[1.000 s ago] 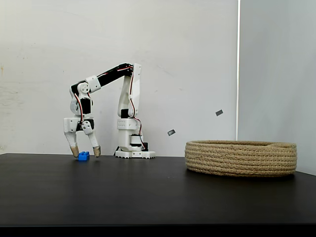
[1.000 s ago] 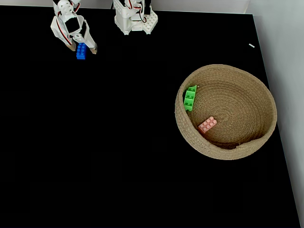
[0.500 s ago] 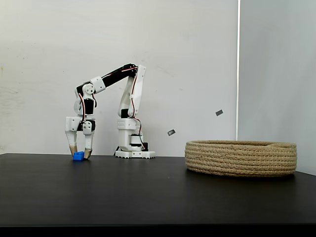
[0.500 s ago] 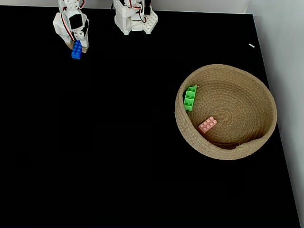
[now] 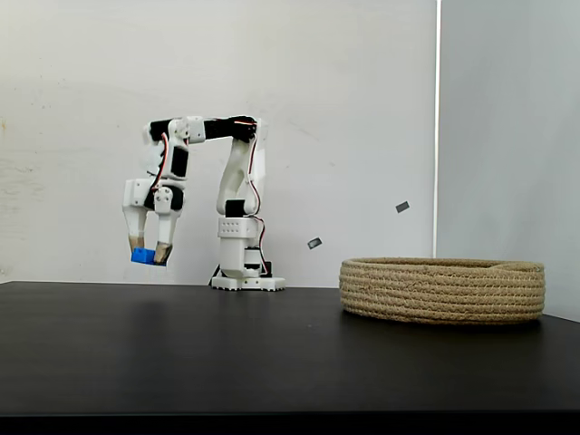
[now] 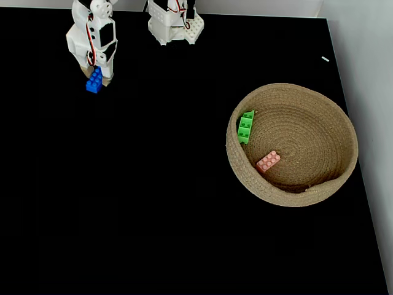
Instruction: Place the lego blocks in the tray
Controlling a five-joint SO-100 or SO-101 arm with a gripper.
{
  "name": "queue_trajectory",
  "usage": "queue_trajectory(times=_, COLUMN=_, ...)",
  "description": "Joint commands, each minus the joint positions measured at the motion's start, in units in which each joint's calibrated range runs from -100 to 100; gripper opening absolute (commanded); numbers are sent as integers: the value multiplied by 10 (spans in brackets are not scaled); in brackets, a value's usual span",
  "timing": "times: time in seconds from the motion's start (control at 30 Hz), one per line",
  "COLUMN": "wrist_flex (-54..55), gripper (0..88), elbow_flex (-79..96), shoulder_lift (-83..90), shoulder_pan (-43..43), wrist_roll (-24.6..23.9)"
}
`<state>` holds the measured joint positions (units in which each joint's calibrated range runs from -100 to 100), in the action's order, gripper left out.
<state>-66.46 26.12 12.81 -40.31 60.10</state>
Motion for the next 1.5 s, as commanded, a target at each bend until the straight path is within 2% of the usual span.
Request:
queue_trajectory(times=0.0, wrist_flex=-40, gripper=0, elbow_flex=-159, shoulder_lift=-7, shoulder_pan=116, wrist_roll=-62)
queue_trajectory(times=0.4, wrist_flex=-51, gripper=0, elbow_flex=-319, shoulder_lift=-100, shoulder_pan=424, wrist_roll=-236)
queue_trajectory(times=0.5, wrist_flex=-60, gripper=0, elbow_flex=-362, shoulder_lift=-123, shoulder_pan=478, wrist_roll=-257)
queue_trajectory(times=0.67, wrist_flex=-57, gripper=0, elbow_flex=-432, shoulder_lift=-165, shoulder_pan=548, wrist_roll=-267)
queue_trajectory(times=0.97, wrist_flex=-25, gripper=4, elbow_flex=-493, shoulder_lift=-240, shoulder_pan=627, wrist_roll=-279)
queue_trajectory(times=1.03, wrist_flex=-25, gripper=118, elbow_flex=-501, shoulder_lift=-249, shoulder_pan=636, wrist_roll=-281)
queue_trajectory(times=1.07, wrist_flex=-27, gripper=215, elbow_flex=-503, shoulder_lift=-253, shoulder_pan=638, wrist_roll=-282)
queue_trajectory(times=1.17, wrist_flex=-30, gripper=271, elbow_flex=-509, shoulder_lift=-256, shoulder_pan=644, wrist_roll=-285)
queue_trajectory(times=1.33, wrist_flex=-56, gripper=300, elbow_flex=-510, shoulder_lift=-244, shoulder_pan=641, wrist_roll=-288)
queue_trajectory(times=1.47, wrist_flex=-58, gripper=181, elbow_flex=-478, shoulder_lift=-187, shoulder_pan=612, wrist_roll=-298)
